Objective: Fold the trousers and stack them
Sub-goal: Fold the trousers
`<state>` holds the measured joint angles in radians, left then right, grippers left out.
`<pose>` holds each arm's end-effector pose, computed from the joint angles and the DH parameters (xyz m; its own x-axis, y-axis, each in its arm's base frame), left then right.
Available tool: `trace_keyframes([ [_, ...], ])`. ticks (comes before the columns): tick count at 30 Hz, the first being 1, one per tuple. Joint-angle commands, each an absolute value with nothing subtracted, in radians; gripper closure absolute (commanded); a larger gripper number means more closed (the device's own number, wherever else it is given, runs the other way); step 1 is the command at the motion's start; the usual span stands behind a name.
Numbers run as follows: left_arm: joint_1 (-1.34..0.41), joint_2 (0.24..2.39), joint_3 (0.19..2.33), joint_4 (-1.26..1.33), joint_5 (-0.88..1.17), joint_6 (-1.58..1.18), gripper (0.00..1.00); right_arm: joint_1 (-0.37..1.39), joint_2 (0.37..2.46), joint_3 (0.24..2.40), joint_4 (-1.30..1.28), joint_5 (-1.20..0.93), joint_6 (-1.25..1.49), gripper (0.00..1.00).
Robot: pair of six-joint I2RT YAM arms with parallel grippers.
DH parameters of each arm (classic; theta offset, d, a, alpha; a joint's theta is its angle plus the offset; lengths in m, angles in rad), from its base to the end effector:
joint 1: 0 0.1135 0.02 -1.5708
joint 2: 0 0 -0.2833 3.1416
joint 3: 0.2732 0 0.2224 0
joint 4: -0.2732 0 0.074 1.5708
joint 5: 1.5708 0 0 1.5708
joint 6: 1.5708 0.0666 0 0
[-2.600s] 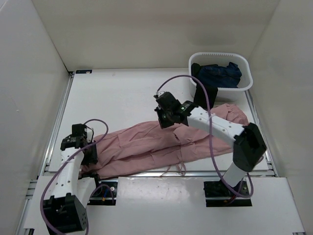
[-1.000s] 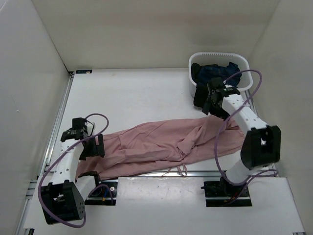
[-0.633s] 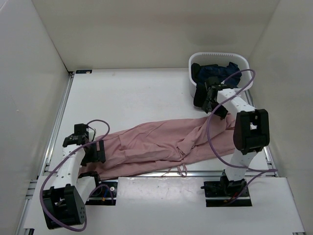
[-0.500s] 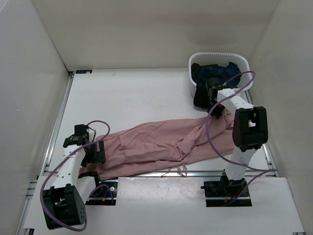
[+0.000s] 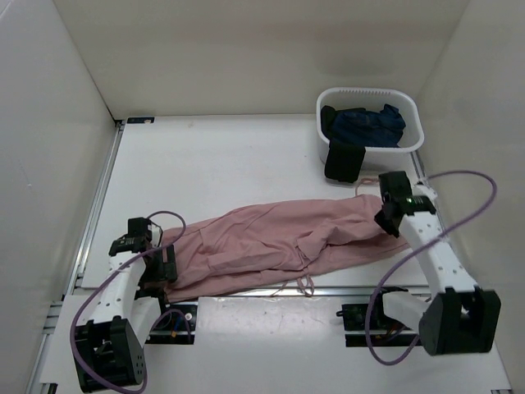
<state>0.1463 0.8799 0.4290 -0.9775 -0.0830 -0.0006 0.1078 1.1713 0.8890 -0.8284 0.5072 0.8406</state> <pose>0.0767 0.0169 0.1536 -0.9792 -0.1449 -0.1420 -0.1575 0.9841 0.0820 0.1933 -0.0116 0.2540 -0.5045 0.6005 -0.6204 0.7440 0.6670 0.0405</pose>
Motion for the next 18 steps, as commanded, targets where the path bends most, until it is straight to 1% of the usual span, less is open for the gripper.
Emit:
trace_keyframes([
  [1, 0.141, 0.862, 0.411, -0.971, -0.127, 0.000, 0.00, 0.063, 1.067, 0.734, -0.923, 0.516, 0.992, 0.88],
  [3, 0.141, 0.853, 0.402, -0.971, -0.117, 0.000, 0.00, 0.008, 1.028, 0.652, -0.933, 0.515, 1.043, 0.68],
  [5, 0.141, 0.853, 0.402, -0.982, -0.117, 0.000, 0.00, -0.065, 0.979, 0.626, -0.943, 0.534, 1.043, 0.46],
  [7, 0.141, 0.844, 0.402, -0.996, -0.117, 0.000, 0.00, -0.106, 0.945, 0.626, -0.978, 0.555, 1.043, 0.36],
  [8, 0.141, 0.832, 0.413, -1.005, -0.126, 0.000, 0.00, -0.133, 0.945, 0.643, -1.001, 0.569, 1.043, 0.33],
  [10, 0.141, 0.831, 0.440, -1.005, -0.126, 0.000, 0.00, -0.133, 0.916, 0.691, -1.085, 0.645, 1.074, 0.28],
  [12, 0.141, 0.822, 0.474, -1.014, -0.126, 0.000, 0.00, -0.133, 0.890, 0.728, -1.136, 0.708, 1.103, 0.27],
  [13, 0.141, 0.822, 0.524, -1.014, -0.126, 0.000, 0.00, -0.133, 0.881, 0.765, -1.147, 0.753, 1.103, 0.27],
  [15, 0.141, 0.822, 0.590, -1.014, -0.109, 0.000, 0.00, -0.133, 0.862, 0.802, -1.120, 0.765, 1.022, 0.27],
  [16, 0.141, 0.833, 0.662, -1.014, -0.082, 0.000, 0.00, -0.133, 0.862, 0.834, -1.097, 0.765, 0.982, 0.27],
  [17, 0.141, 0.833, 0.696, -1.014, -0.068, 0.000, 0.00, -0.133, 0.862, 0.848, -1.027, 0.756, 0.932, 0.27],
  [18, 0.141, 0.850, 0.725, -1.003, -0.055, 0.000, 0.00, -0.133, 0.883, 0.859, -0.990, 0.705, 0.883, 0.29],
])
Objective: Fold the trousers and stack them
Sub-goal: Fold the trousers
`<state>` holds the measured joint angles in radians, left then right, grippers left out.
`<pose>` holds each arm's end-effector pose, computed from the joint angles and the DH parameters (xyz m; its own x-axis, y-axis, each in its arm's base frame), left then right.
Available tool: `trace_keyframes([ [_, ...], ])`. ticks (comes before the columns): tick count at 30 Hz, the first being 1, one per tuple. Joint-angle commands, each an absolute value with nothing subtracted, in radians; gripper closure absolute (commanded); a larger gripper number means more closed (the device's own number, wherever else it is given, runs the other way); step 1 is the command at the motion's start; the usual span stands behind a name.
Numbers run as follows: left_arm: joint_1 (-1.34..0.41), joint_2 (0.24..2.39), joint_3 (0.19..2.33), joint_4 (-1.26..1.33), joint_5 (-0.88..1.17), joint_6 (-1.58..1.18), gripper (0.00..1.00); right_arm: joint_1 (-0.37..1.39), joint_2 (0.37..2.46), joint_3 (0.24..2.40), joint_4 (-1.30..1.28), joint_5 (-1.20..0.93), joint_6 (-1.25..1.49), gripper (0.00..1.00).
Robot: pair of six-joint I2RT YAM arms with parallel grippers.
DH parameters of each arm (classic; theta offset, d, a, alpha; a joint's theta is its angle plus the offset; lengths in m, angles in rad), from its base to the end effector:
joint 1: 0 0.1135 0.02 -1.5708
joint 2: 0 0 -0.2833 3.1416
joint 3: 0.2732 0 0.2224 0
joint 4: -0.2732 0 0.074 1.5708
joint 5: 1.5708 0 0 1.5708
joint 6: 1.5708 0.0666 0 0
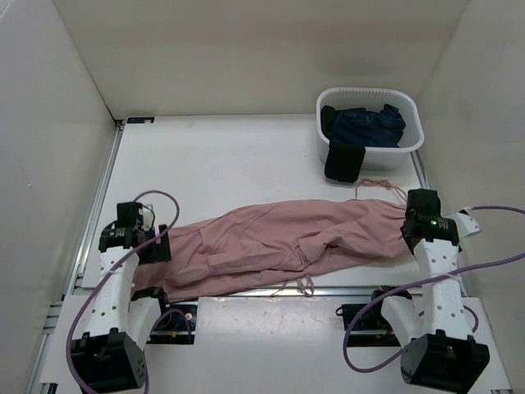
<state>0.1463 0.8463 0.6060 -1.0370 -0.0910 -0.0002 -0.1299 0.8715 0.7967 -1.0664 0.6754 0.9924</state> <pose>0.0932 0.0199 0.1986 -0.9470 -0.1397 -0.2893 -0.1714 0.9814 0.0869 0.1018 -0.0553 0.2596 -0.1919 0.6841 -0.7036 0.9513 0.3060 0.0380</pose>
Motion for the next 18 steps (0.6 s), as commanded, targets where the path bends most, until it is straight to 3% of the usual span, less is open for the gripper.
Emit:
trace_keyframes([
  [1, 0.141, 0.876, 0.750, -1.003, -0.045, 0.000, 0.00, -0.121, 0.897, 0.880, -0.953, 0.671, 0.797, 0.29],
  [6, 0.141, 0.991, 0.747, -0.936, -0.098, 0.000, 0.00, -0.083, 1.058, 0.922, -0.864, 0.542, 0.729, 0.35],
  [10, 0.141, 1.104, 0.623, -0.822, -0.189, 0.000, 0.01, -0.071, 1.161, 0.861, -0.763, 0.383, 0.718, 0.51],
  [15, 0.141, 1.285, 0.538, -0.582, -0.279, 0.000, 0.03, -0.071, 1.347, 0.807, -0.649, 0.352, 0.748, 0.85],
  [17, 0.141, 1.360, 0.593, -0.531, -0.279, 0.000, 0.03, -0.080, 1.431, 0.807, -0.600, 0.397, 0.758, 0.98],
  [18, 0.150, 1.444, 0.671, -0.511, -0.288, 0.000, 0.05, -0.089, 1.459, 0.828, -0.582, 0.411, 0.758, 1.00],
])
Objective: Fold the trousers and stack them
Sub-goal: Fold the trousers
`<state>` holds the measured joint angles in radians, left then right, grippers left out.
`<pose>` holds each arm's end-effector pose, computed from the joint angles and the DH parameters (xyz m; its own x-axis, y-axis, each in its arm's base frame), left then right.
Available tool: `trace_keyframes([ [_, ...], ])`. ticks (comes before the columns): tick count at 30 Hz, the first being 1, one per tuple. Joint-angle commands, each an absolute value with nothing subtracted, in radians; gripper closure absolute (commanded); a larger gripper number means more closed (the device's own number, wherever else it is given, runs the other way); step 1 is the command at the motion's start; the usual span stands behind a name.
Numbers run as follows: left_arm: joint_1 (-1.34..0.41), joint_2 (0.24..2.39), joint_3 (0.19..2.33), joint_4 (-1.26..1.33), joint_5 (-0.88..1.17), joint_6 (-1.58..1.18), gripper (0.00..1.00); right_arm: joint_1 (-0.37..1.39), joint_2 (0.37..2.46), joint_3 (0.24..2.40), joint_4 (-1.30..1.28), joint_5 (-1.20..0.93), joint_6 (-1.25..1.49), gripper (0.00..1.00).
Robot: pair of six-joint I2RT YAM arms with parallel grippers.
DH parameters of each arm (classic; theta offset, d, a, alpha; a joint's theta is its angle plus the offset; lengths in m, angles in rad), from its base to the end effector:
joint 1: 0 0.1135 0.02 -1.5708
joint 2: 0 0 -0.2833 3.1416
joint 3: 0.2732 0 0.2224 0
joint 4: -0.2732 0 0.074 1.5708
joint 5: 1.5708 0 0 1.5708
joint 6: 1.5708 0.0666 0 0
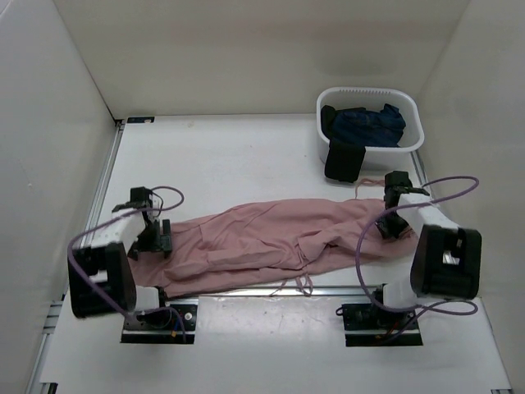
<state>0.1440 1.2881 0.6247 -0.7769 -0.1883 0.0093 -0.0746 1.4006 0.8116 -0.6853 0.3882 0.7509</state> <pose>0.1613 0.0360 0.1627 -0.9827 -0.1333 -0.1284 -0.1559 0.9699 0.1868 0.2205 -0.0418 0.1939 -0.5749 0.6763 -0.4606 0.7818 0.6201 -0.0653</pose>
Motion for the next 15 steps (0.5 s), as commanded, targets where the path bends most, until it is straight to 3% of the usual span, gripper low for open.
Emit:
trace_keyframes([
  [1, 0.150, 1.488, 0.717, -0.482, -0.288, 0.000, 0.05, -0.089, 1.518, 0.844, -0.551, 0.420, 0.758, 1.00],
  [6, 0.170, 1.766, 1.030, -0.437, -0.327, 0.000, 0.07, -0.098, 1.672, 0.997, -0.580, 0.442, 0.779, 1.00],
  [10, 0.170, 1.856, 1.257, -0.469, -0.339, 0.000, 0.05, -0.089, 1.694, 1.060, -0.589, 0.422, 0.767, 1.00],
  [15, 0.170, 1.777, 1.244, -0.558, -0.304, 0.000, 0.01, 0.018, 1.606, 1.060, -0.621, 0.468, 0.629, 1.00],
])
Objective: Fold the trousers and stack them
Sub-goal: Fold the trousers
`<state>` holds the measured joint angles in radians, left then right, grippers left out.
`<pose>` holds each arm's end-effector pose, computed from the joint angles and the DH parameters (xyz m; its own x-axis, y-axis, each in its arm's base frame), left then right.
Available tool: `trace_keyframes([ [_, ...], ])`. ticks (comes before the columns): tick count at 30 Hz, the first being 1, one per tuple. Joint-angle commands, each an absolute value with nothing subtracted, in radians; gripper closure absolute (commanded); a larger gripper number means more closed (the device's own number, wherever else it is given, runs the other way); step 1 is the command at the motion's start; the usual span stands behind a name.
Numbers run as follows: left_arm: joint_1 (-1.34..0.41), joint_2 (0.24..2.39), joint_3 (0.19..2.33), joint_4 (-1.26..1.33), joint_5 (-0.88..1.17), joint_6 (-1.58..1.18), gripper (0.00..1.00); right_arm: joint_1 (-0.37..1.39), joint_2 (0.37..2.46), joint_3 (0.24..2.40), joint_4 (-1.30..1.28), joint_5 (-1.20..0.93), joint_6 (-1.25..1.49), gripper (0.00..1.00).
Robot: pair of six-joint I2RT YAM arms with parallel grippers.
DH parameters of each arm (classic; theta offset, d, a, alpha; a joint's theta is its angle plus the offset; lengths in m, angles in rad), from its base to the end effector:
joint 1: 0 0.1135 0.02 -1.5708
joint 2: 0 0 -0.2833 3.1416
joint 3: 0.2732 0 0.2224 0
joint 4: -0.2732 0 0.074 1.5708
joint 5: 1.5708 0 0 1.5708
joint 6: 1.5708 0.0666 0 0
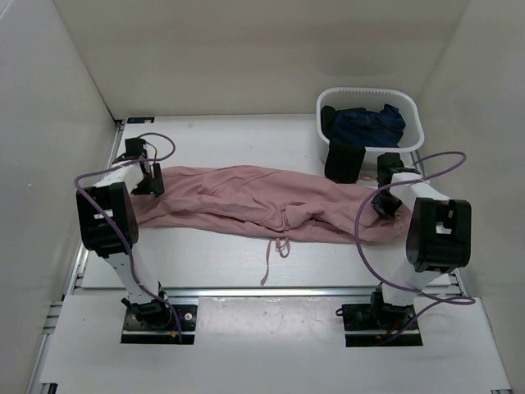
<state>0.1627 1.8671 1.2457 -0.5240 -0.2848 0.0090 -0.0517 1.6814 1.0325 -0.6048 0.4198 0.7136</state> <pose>0.3608 0.0782 0.1829 -0.9012 -0.1392 -0.4104 -0.2618 0.9296 0.2596 0.2984 -0.0426 0.1854 -0.6034 0.6298 -0.4892 0.7527 0.6523 -0.0887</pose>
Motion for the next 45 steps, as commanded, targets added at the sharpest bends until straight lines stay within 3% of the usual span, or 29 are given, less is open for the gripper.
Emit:
trace_keyframes([
  [1, 0.170, 1.720, 1.232, -0.583, -0.292, 0.000, 0.00, 0.047, 1.556, 1.083, -0.633, 0.538, 0.579, 0.98],
  [8, 0.225, 1.615, 1.072, -0.604, -0.267, 0.000, 0.00, 0.464, 1.420, 1.255, -0.742, 0.727, 0.541, 0.90],
  [13, 0.301, 1.768, 1.121, -0.595, -0.310, 0.000, 0.00, 0.597, 1.664, 1.466, -0.592, 0.432, 0.465, 0.87],
  [17, 0.320, 1.821, 1.170, -0.595, -0.310, 0.000, 0.00, 0.675, 1.955, 1.764, -0.592, 0.223, 0.388, 0.99],
  [20, 0.330, 1.845, 1.170, -0.595, -0.333, 0.000, 0.00, 0.716, 2.089, 1.877, -0.577, 0.132, 0.350, 1.00],
  [31, 0.442, 1.833, 1.094, -0.595, -0.314, 0.000, 0.00, 0.873, 2.185, 1.798, -0.546, -0.162, 0.180, 1.00],
  [38, 0.465, 1.810, 1.074, -0.629, -0.337, 0.000, 0.00, 0.917, 1.996, 1.513, -0.497, -0.061, 0.144, 1.00],
  [45, 0.359, 1.634, 1.362, -0.891, -0.204, 0.000, 0.00, 0.927, 1.971, 1.503, -0.517, -0.051, 0.198, 1.00],
])
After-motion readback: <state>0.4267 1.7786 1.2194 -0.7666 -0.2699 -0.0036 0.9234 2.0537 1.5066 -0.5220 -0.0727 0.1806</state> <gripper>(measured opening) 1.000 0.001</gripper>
